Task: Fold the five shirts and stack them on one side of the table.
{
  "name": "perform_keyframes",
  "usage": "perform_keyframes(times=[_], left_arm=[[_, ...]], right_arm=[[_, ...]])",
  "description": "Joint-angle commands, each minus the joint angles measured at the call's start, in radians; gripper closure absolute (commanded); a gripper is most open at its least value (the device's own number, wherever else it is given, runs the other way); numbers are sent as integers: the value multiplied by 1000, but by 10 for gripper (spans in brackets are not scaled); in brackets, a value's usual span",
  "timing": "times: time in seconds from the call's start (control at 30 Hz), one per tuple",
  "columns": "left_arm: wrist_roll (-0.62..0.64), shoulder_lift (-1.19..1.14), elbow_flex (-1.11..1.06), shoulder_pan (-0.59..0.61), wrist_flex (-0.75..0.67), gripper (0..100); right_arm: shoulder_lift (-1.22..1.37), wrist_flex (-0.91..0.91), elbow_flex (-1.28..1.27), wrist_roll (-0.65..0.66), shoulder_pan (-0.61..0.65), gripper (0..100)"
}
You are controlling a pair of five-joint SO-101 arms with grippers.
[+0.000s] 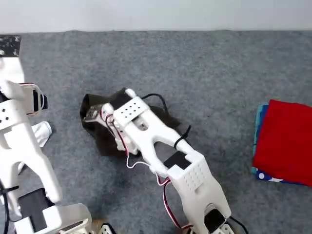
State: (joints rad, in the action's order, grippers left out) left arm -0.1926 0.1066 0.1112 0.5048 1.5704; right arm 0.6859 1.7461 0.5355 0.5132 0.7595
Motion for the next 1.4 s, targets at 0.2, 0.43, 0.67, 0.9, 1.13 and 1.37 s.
perform_keyframes(times=[0.2, 0.43, 0.67, 0.9, 1.13, 1.37], left_arm=[[-9, 52, 4, -2, 6, 823], [-9, 48, 4, -32, 6, 823], [-9, 44, -7, -198, 6, 823], [-9, 44, -119, -437, 0, 823], [-83, 44, -245, -667, -2, 823], [-100, 54, -305, -744, -57, 836]], right_arm=[[-239, 51, 126, 118, -154, 988], [-498, 45, 127, 215, -369, 988], [-702, -53, 127, 362, -628, 988], [-753, -137, 127, 408, -825, 988], [-826, -145, 129, 428, -881, 988], [-963, -240, 129, 453, -803, 988]])
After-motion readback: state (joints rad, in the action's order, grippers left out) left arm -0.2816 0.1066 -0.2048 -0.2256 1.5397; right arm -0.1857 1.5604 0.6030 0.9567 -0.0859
